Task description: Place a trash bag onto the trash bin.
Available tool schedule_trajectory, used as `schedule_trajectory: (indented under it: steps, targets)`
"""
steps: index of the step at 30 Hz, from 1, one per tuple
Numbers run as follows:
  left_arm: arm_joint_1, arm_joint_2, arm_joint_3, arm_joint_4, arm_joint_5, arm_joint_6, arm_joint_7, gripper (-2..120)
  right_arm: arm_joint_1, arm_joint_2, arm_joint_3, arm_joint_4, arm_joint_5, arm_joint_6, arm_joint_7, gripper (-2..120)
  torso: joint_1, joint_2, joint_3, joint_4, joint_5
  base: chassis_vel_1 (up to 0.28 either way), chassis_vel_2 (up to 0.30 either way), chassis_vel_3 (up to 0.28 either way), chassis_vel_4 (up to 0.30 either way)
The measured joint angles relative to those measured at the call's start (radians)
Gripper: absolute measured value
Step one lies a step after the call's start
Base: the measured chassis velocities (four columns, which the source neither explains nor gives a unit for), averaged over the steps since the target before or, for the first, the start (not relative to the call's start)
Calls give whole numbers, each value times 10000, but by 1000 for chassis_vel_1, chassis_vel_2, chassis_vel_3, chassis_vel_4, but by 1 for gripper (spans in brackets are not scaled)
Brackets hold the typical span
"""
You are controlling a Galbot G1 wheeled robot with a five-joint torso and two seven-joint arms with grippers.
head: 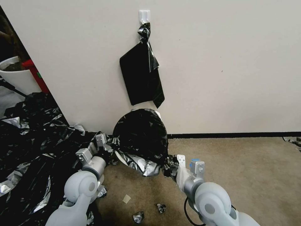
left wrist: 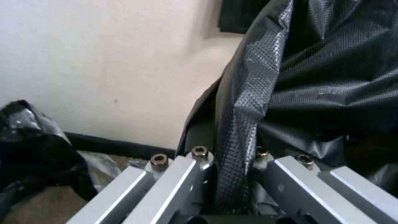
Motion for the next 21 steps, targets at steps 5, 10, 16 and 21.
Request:
schedule_trajectory:
  steps: [5, 10, 16, 21]
  targets:
    - [-295, -3, 90, 173, 8, 164, -453, 3, -689, -470, -52, 438, -1422, 297, -98, 55, 0, 0, 0, -2, 0, 0, 0, 0, 0]
    - [-479, -33, 167, 200, -9, 615, -949, 3, -1107, -711, -22, 490, -3491, 1631, -1526, 73, 0, 0, 0, -2, -1, 0, 0, 0, 0]
    - [-665, -126, 184, -69, -576, 1589, -1988, 3, -974, -712, 371, -651, -7648, 4359, -4817, 96, 0, 0, 0, -1, 3, 0, 0, 0, 0]
    - [-711, -136, 110, -257, -1073, 1981, -2516, 3, -888, -664, 551, -1097, -9203, 5002, -5491, 100, 0, 0, 0, 0, 1, 0, 0, 0, 0]
